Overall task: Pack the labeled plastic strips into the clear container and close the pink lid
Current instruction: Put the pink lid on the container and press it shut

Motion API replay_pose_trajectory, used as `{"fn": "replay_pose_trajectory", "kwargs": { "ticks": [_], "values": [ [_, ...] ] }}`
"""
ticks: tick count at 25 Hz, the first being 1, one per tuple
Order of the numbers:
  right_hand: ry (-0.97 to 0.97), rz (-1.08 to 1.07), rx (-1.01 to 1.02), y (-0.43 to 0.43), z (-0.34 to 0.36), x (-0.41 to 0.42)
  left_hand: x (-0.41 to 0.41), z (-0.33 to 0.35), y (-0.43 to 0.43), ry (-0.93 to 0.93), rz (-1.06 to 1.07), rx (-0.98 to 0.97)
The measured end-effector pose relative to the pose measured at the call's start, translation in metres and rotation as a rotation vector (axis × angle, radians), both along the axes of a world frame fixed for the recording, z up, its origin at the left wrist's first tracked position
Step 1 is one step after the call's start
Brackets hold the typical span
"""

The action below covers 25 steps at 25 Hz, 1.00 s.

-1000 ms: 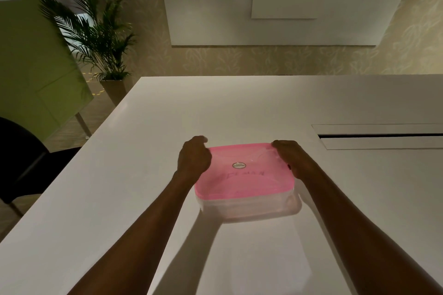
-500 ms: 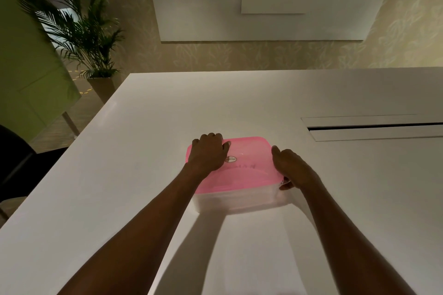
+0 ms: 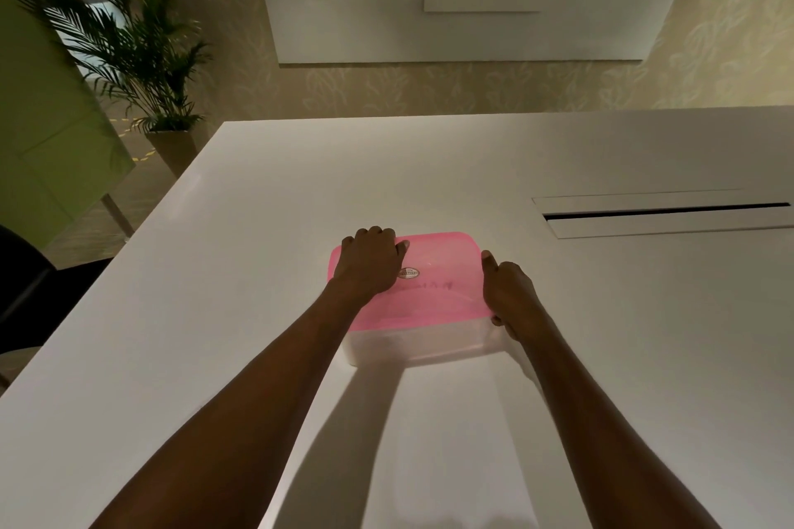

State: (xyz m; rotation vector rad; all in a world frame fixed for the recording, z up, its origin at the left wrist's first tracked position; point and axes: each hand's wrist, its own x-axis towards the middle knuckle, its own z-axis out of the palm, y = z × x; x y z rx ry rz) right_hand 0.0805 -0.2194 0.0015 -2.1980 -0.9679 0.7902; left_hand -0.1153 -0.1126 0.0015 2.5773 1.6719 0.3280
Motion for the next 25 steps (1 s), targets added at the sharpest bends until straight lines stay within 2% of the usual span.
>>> {"fn": "replay_pose_trajectory", "kwargs": {
  "ticks": [3, 6, 9, 12, 15, 18, 21, 25],
  "values": [
    [-0.161, 0.201, -0.046, -0.002, 0.001, -0.001, 0.0, -0.003, -0.003, -0.009, -0.001, 0.032],
    [-0.119, 0.183, -0.04, -0.003, 0.003, -0.002, -0.001, -0.004, -0.006, -0.024, -0.013, 0.064],
    [-0.084, 0.039, 0.019, -0.003, 0.004, -0.006, -0.004, -0.004, -0.007, -0.038, -0.021, 0.075],
    [-0.37, 0.141, 0.089, 0.001, 0.011, -0.009, -0.003, -0.001, -0.008, -0.04, -0.013, 0.089],
    [-0.607, 0.403, 0.148, 0.016, 0.017, -0.015, -0.002, 0.003, -0.01, -0.039, 0.019, 0.083],
    [-0.686, 0.604, 0.111, 0.036, 0.02, -0.035, 0.0, 0.01, -0.01, -0.033, 0.029, 0.053],
    [-0.866, 0.714, 0.03, 0.052, 0.021, -0.058, 0.001, 0.018, -0.011, -0.101, 0.058, 0.006],
    [-0.756, 0.715, 0.032, 0.069, 0.026, -0.083, -0.002, 0.022, -0.01, -0.092, 0.059, -0.039]
  ]
}}
